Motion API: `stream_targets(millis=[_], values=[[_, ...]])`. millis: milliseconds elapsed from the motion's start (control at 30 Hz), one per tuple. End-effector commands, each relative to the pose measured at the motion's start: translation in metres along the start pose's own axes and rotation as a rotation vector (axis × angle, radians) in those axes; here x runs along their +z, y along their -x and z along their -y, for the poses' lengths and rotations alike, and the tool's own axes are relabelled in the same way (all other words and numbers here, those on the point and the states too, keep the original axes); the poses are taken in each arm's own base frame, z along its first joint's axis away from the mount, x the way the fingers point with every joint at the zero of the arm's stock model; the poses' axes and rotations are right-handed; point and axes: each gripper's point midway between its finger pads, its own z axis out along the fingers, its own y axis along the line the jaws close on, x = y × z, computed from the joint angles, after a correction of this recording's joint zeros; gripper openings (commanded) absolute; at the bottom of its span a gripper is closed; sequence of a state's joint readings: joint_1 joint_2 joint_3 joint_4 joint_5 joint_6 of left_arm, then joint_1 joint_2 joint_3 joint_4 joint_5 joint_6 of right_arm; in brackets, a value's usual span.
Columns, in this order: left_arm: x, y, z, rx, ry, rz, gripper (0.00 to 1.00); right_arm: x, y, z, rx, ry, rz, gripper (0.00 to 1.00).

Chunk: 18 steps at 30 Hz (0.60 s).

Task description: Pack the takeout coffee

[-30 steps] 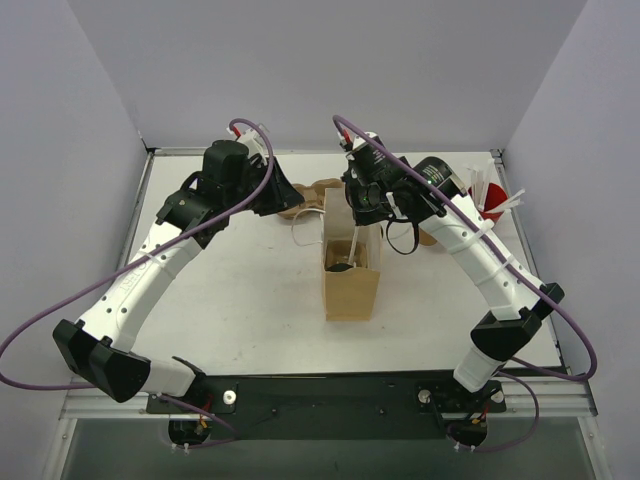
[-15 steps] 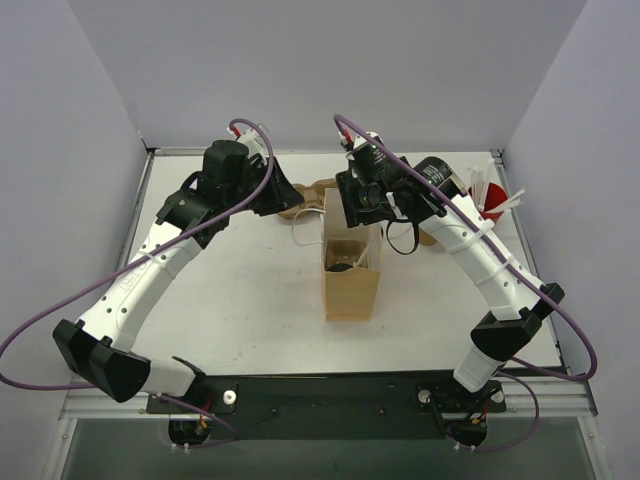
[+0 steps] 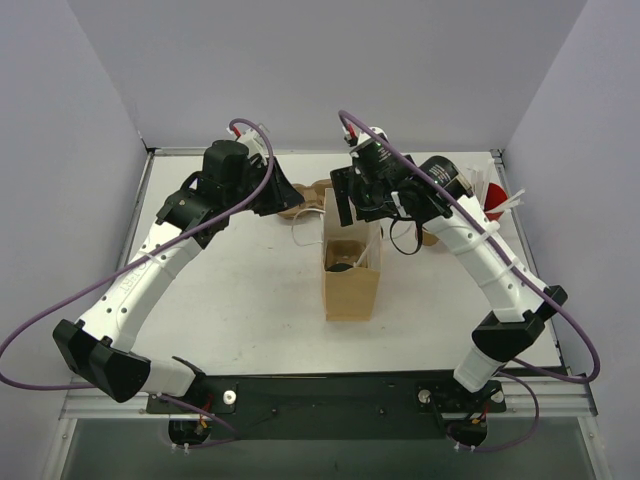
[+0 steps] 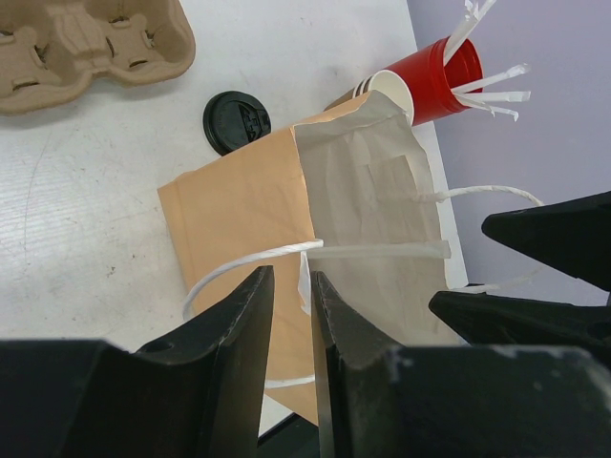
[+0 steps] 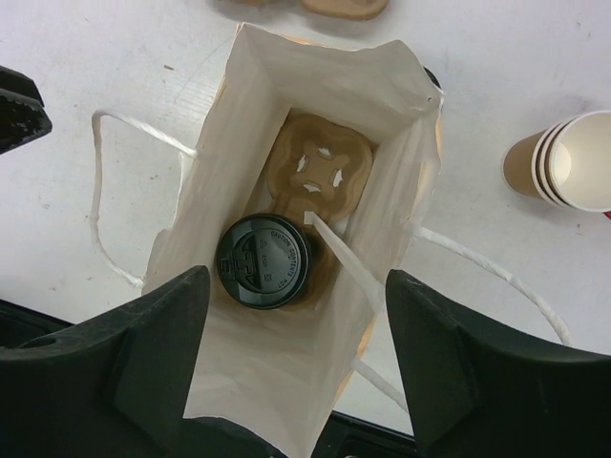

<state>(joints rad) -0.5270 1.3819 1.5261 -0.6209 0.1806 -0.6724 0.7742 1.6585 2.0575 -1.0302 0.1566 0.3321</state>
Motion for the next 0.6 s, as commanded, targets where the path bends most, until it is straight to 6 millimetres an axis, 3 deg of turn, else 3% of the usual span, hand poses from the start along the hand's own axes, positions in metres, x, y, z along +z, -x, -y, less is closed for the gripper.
stream_targets(millis=[0, 400, 500, 533, 567], values=[[-0.009, 0.013, 0.009, 0.008, -0.031, 0.043, 0.33, -0.031, 0.013, 0.011, 0.019, -0.015, 0.082, 0.75], [-0.01, 0.013, 0.006, 0.017, -0.017, 0.041, 0.35, -0.045, 0.022, 0.019, 0.045, -0.029, 0.14, 0.9], [-0.013, 0.015, -0.003, 0.021, 0.008, 0.056, 0.47, -0.056, 0.028, 0.034, 0.079, -0.085, 0.193, 0.9], [-0.015, 0.016, -0.004, 0.028, 0.008, 0.061, 0.72, -0.06, 0.032, 0.04, 0.096, -0.106, 0.22, 0.91], [-0.018, 0.016, -0.006, 0.034, 0.014, 0.068, 0.83, -0.066, 0.032, 0.045, 0.114, -0.11, 0.24, 0.91]])
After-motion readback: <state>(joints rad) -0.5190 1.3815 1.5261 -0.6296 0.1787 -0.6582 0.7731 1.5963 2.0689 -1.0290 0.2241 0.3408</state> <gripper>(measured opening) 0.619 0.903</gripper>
